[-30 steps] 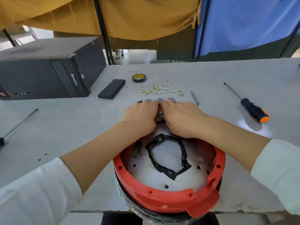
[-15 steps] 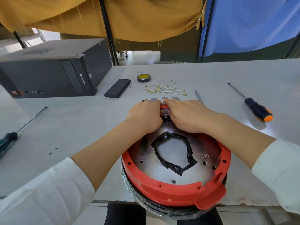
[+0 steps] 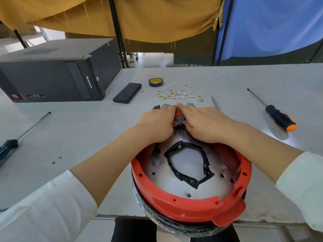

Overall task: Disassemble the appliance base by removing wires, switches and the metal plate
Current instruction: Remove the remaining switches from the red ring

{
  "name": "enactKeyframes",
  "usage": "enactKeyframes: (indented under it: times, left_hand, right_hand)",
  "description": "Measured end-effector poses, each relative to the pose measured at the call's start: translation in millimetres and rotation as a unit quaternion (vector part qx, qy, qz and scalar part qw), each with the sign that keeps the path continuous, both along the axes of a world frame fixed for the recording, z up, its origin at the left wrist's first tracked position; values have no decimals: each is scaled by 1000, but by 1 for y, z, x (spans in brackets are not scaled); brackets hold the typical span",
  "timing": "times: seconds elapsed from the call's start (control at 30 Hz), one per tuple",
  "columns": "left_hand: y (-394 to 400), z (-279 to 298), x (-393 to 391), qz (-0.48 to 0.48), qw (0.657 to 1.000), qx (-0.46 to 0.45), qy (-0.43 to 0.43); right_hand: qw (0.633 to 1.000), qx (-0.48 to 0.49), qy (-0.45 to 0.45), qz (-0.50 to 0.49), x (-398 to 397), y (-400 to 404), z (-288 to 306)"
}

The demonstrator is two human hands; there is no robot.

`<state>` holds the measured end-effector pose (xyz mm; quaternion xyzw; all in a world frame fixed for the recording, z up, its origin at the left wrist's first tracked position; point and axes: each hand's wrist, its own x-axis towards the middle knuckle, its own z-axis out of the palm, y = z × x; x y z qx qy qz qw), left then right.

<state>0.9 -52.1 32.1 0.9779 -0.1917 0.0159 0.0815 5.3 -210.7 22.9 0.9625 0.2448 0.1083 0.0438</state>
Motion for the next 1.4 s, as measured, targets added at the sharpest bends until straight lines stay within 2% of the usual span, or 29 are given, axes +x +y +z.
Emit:
enactKeyframes:
  times: [0.37,0.97,1.23,1.4]
  left_hand:
    - [-10,-3,-3,48,993,62,-92]
    - [-15,-4,-3,62,988,73,-120]
    - [-12,-6,-1,41,992,64,-105]
    - [-3,-3,8,3,1000,10,-14]
  right_hand:
    - [999,-7,-47,-4,-4,4,-5]
    - [994,-88,-60,-19,-9,11,-1]
    - [996,-66,-52,-1,-6,7,-2]
    - [999,-14,33,2,4,1,4]
